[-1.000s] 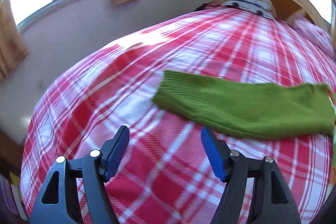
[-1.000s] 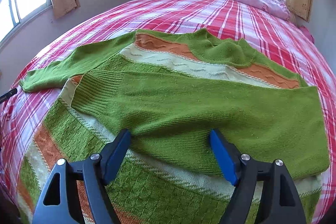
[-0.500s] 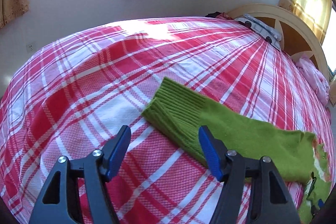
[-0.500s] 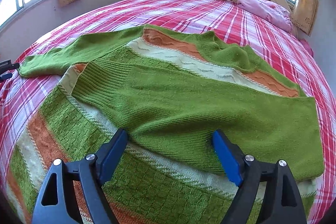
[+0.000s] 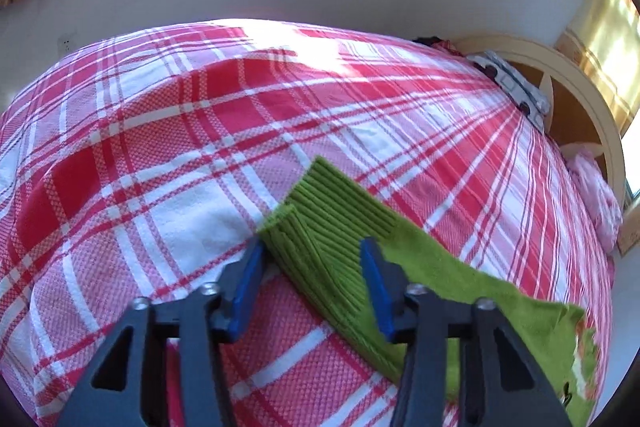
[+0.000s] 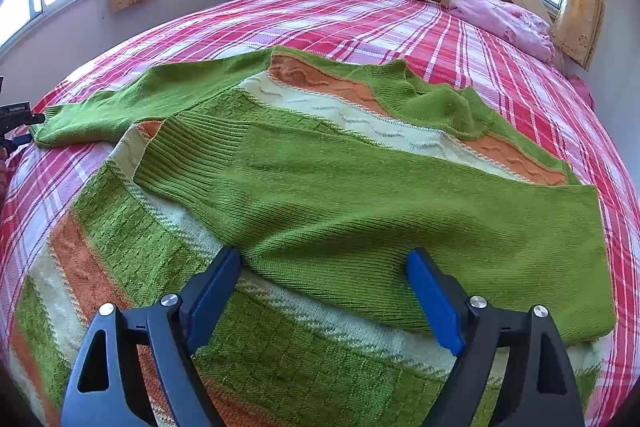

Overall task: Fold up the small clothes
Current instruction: 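Grasp the other sleeve cuff with the left gripper, then lift the sleeve and fold it over the sweater body with the left gripper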

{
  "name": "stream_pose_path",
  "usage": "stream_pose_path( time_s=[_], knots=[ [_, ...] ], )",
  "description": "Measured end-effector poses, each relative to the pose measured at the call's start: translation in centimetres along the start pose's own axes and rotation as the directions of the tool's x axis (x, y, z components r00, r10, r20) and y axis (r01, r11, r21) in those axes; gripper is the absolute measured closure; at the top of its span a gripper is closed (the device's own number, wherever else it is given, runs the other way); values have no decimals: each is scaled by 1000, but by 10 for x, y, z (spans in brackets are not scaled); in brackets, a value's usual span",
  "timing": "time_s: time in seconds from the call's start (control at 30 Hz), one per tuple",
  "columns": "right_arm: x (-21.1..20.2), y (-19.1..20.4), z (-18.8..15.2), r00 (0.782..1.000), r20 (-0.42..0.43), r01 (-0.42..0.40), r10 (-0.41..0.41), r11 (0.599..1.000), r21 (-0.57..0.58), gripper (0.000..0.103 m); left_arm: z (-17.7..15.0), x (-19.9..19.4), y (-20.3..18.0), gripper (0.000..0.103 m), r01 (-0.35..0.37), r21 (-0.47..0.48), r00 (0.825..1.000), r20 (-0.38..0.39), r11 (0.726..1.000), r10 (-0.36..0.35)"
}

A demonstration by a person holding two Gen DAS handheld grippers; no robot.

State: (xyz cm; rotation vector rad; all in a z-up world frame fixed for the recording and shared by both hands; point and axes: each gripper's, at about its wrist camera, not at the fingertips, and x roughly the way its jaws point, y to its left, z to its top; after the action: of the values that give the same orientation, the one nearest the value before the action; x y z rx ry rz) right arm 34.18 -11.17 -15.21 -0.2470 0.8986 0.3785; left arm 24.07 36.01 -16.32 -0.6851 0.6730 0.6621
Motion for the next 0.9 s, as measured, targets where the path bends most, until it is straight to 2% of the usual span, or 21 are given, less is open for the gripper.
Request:
stream_pose_path(
  time_s=[0.13, 0.17, 0.2, 0.27, 0.53, 0.67, 0.77, 0.9],
  knots=[
    [0, 0, 0, 1000, 0, -1, 1, 1000, 0, 17, 2, 4, 9, 82, 22, -41, 1000, 12, 999, -22],
    [0, 0, 0, 1000, 0, -1, 1, 1000, 0, 17, 3, 4, 10, 93, 37, -45, 999, 9, 998, -36],
    [0, 0, 0, 1000, 0, -1, 1, 1000, 0, 17, 4, 2, 11, 96, 56, -45, 998, 8, 997, -56],
    [0, -1, 0, 1000, 0, -1, 1, 1000, 0, 17, 4, -6, 12, 96, 88, -52, 996, 32, 995, -86],
    [1, -1, 0, 1000, -1, -1, 1, 1000, 5, 15, 15, -40, -11, 96, 198, 30, 975, 100, 980, -200],
    [1, -2, 0, 1000, 0, -1, 1, 1000, 11, 15, 20, -61, -31, 97, 280, 73, 950, 123, 957, -287],
    [1, -2, 0, 1000, 1, 1, -1, 1000, 12, 15, 22, -83, -54, 97, 340, 138, 922, 145, 930, -359],
    [-1, -5, 1, 1000, 1, -21, 21, 999, 30, 15, 23, -110, -86, 97, 422, 192, 883, 135, 886, -449]
  ],
)
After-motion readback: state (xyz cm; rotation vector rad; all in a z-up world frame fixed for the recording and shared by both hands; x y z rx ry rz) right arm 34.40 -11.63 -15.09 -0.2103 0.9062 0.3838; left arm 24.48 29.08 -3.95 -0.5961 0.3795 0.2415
